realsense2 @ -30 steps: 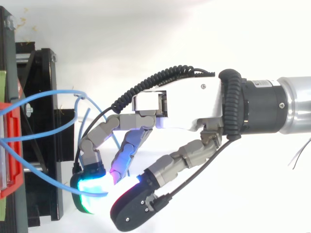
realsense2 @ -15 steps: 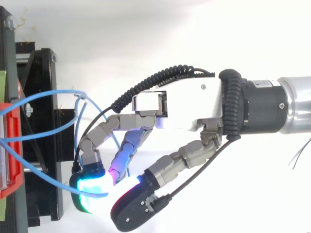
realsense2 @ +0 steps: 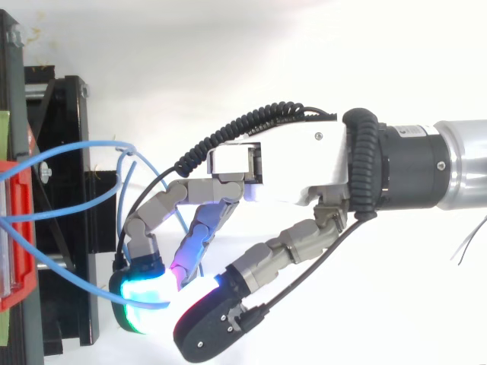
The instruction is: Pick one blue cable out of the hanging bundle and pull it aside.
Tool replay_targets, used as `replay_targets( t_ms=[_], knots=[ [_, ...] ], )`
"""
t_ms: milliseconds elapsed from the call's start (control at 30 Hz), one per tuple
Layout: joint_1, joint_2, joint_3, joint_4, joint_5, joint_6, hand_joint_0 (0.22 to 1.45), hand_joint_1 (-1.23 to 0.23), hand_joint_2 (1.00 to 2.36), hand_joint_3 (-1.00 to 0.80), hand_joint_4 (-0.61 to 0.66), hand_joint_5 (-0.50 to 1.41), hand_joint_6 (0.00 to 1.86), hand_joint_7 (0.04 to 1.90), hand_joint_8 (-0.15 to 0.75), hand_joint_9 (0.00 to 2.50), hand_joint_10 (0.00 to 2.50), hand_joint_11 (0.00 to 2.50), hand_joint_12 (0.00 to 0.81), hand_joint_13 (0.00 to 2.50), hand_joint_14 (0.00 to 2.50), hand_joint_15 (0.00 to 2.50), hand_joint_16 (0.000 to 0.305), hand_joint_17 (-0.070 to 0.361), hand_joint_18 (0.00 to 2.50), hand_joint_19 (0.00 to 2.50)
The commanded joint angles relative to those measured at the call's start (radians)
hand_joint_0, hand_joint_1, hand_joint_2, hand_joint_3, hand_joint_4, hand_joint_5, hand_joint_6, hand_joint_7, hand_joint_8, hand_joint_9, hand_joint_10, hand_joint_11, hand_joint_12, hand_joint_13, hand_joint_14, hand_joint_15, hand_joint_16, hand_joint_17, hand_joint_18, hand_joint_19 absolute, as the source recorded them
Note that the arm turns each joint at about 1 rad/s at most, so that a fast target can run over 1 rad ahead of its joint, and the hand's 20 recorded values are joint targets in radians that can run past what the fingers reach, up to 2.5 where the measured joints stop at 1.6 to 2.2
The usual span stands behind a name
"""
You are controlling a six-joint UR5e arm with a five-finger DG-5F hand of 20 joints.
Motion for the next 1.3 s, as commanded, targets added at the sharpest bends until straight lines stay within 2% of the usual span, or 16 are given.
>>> replay_targets(
  t_ms=[0,1267],
  knots=[
    [0.0,0.0,0.0,0.0,0.0,0.0,0.62,-0.77,1.01,-0.2,-0.12,0.07,0.69,1.21,0.119,0.87,0.01,0.08,0.359,0.81,0.02,0.47,0.049,0.111,0.7,0.56],
    [0.0,0.0,0.0,0.0,0.0,0.0,0.62,-0.77,1.01,-0.2,-0.12,0.08,0.67,1.25,0.131,0.94,0.0,0.1,0.362,0.82,0.02,0.47,0.05,0.112,0.72,0.56]
  ],
)
